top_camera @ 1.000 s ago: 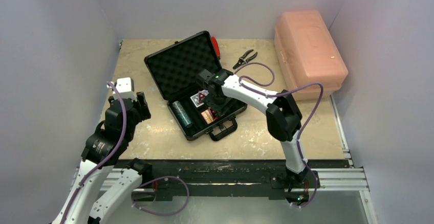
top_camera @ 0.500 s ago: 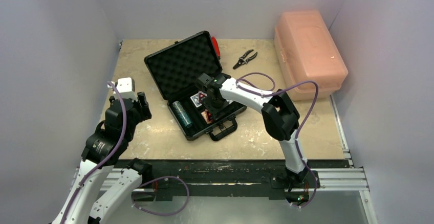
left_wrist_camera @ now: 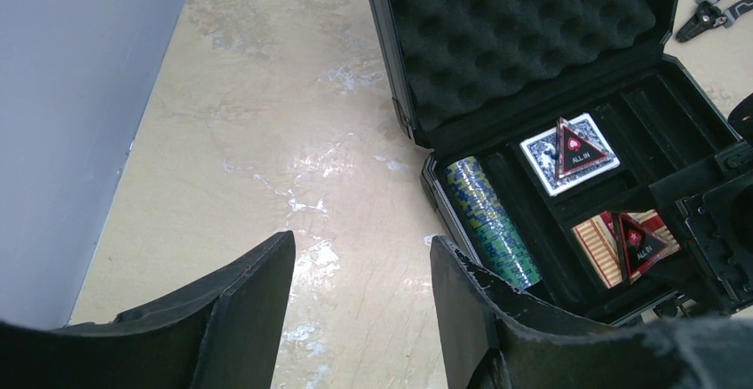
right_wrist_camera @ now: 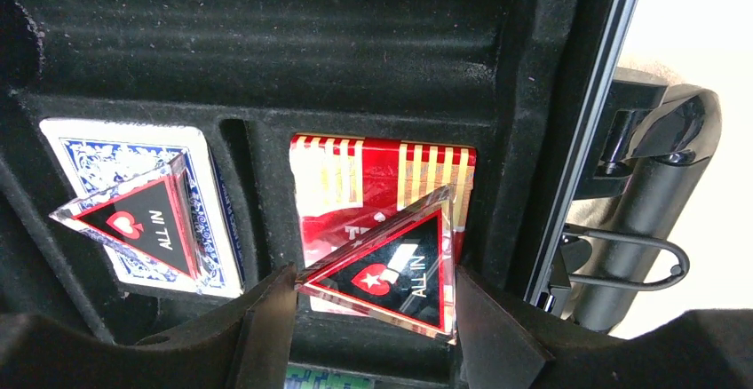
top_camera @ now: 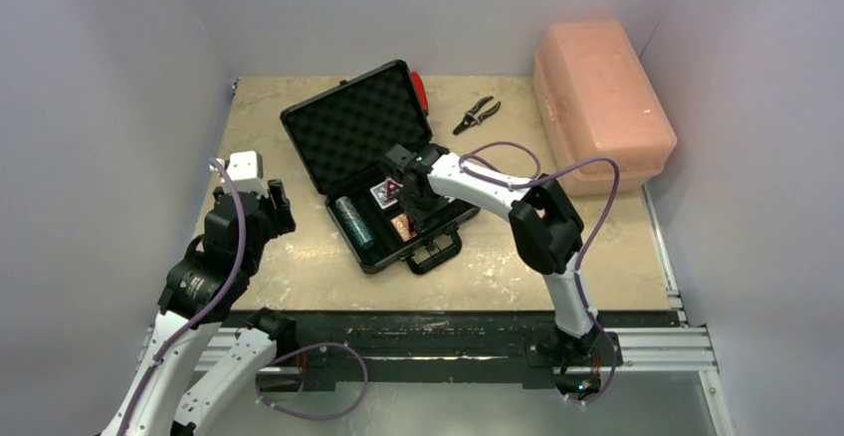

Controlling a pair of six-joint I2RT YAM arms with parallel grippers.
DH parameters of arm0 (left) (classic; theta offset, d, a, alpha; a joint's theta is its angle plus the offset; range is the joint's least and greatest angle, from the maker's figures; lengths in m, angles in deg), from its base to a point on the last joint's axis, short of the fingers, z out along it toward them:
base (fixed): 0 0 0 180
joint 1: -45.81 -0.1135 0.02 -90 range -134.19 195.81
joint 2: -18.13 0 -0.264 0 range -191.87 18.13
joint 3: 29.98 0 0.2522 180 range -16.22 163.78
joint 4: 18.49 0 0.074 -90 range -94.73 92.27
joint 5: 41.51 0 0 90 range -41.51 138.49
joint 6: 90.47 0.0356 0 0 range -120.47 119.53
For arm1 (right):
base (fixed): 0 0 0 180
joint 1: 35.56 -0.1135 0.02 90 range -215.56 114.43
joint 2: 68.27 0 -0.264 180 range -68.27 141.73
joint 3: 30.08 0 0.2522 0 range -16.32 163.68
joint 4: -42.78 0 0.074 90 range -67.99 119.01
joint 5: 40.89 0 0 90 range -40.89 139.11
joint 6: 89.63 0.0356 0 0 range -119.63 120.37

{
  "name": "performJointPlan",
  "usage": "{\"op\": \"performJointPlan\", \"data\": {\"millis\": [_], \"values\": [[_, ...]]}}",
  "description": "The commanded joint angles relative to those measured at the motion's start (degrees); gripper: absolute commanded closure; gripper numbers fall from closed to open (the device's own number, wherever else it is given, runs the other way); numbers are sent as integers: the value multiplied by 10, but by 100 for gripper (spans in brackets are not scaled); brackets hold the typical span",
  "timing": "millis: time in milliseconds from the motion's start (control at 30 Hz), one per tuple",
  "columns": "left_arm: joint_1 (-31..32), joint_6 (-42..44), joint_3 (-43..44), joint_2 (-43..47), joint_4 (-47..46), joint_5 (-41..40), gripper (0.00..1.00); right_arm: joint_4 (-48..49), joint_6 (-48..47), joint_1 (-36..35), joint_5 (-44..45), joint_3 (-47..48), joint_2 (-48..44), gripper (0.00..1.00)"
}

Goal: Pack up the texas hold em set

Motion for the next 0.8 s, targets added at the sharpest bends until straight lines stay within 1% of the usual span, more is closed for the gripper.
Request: {"op": "performJointPlan", "data": {"millis": [0, 33, 100, 167, 300, 467, 567, 600, 667, 767], "values": [[-5, 1, 2, 4, -9, 4, 43, -12, 19, 3, 33, -7, -30, 100], [-5, 1, 2, 4, -8, 5, 43, -9, 17, 4, 33, -7, -30, 99], [-5, 1, 2, 4, -8, 5, 43, 1, 7, 6, 27, -10, -31, 91], [-5, 0, 2, 5, -8, 6, 43, 25, -7, 7, 22, -20, -40, 77], [-5, 0, 1, 6, -8, 5, 43, 57, -21, 8, 28, -46, -61, 54], [-5, 0, 1, 5, -9, 5, 43, 63, -51, 9, 35, -41, -75, 32], [-5, 1, 1, 4, -8, 3, 43, 70, -76, 9, 42, -40, -84, 15], [-5, 1, 1, 4, -8, 2, 43, 75, -83, 9, 43, -41, -87, 12], [-5, 1, 1, 4, -8, 1, 43, 84, -93, 9, 40, -47, -94, 8], [-5, 1, 1, 2, -8, -1, 43, 99, -107, 9, 29, -53, -93, 7]]}}
